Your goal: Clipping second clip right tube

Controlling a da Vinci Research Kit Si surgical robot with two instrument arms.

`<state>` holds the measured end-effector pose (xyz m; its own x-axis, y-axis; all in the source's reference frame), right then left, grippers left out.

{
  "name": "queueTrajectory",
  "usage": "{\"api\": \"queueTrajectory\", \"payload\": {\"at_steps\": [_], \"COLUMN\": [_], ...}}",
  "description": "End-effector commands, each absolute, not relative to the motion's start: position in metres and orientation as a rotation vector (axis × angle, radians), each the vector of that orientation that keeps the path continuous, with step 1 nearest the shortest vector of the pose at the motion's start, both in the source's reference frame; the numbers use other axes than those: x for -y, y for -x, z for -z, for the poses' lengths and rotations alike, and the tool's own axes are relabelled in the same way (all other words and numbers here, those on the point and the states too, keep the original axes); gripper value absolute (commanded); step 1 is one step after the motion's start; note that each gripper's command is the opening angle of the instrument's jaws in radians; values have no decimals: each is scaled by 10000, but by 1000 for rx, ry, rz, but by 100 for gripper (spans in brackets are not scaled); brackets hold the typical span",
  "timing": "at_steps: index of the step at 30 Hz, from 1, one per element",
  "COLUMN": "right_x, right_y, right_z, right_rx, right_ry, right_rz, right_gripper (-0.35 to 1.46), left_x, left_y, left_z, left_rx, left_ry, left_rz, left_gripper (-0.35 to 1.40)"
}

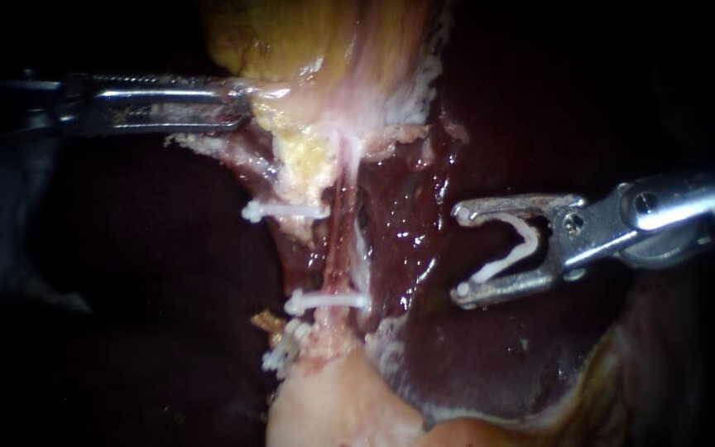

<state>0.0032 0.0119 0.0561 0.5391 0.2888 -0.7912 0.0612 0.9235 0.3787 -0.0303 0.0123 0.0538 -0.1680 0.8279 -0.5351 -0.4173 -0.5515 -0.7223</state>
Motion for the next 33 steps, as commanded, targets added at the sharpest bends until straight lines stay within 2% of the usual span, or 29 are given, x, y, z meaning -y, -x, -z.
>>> {"api": "queueTrajectory", "payload": {"at_steps": [1,10,14,20,27,33], "right_x": [-119,-119,-119,-119,-115,-99], "right_y": [-32,-32,-33,-41,-70,-104], "right_z": [-562,-562,-562,-561,-565,-582], "right_rx": [-999,-999,-999,-997,-984,-973], "right_ry": [-386,-386,-386,-384,-495,-558], "right_rz": [-140,-140,-140,-144,-243,-318], "right_gripper": [50,50,50,50,50,49], "left_x": [-124,-143,-152,-150,-149,-147], "left_y": [302,276,262,259,261,263], "left_z": [-537,-490,-468,-467,-466,-466], "left_rx": [530,543,512,508,506,504], "left_ry": [1217,1219,1240,1239,1238,1237], "left_rz": [-1837,-1803,-1795,-1795,-1794,-1794], "left_gripper": [-35,-35,-35,-35,-35,-35]}}
